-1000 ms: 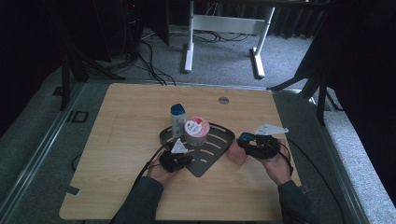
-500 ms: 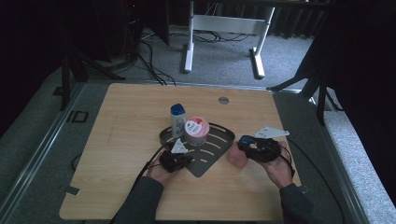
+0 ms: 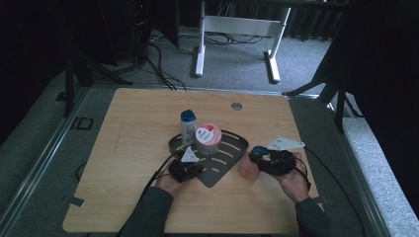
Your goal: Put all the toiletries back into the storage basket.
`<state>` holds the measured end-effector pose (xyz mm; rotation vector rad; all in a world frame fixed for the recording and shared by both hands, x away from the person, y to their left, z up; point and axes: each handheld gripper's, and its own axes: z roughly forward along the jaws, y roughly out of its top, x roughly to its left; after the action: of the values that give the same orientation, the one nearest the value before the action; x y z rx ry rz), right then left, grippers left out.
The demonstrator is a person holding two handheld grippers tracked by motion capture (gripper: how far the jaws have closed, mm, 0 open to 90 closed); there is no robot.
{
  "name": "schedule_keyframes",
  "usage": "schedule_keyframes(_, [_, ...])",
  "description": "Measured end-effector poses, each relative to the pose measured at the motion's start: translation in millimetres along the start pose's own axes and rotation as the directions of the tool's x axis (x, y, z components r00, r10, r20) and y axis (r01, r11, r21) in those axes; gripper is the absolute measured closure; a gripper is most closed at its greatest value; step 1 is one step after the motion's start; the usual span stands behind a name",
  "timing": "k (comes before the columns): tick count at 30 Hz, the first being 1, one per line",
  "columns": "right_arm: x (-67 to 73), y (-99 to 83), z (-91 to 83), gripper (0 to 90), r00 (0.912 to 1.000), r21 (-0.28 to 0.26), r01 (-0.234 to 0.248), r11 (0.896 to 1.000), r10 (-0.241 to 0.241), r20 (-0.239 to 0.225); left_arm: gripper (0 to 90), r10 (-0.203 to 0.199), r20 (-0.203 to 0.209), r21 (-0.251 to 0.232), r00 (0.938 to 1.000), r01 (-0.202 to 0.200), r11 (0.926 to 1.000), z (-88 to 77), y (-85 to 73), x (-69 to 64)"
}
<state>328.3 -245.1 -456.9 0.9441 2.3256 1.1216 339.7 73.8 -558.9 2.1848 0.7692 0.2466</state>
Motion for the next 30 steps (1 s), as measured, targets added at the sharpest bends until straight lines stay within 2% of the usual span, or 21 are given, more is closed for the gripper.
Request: schedule_keyframes(30, [24.6, 1.2, 0.1, 53.5, 0.9974, 0.008, 0.046, 0.999, -0.045, -0.055, 90.0, 0.000, 0.000, 0.000, 1.0000, 0.000, 1.0000, -0.1, -0.2, 0.1])
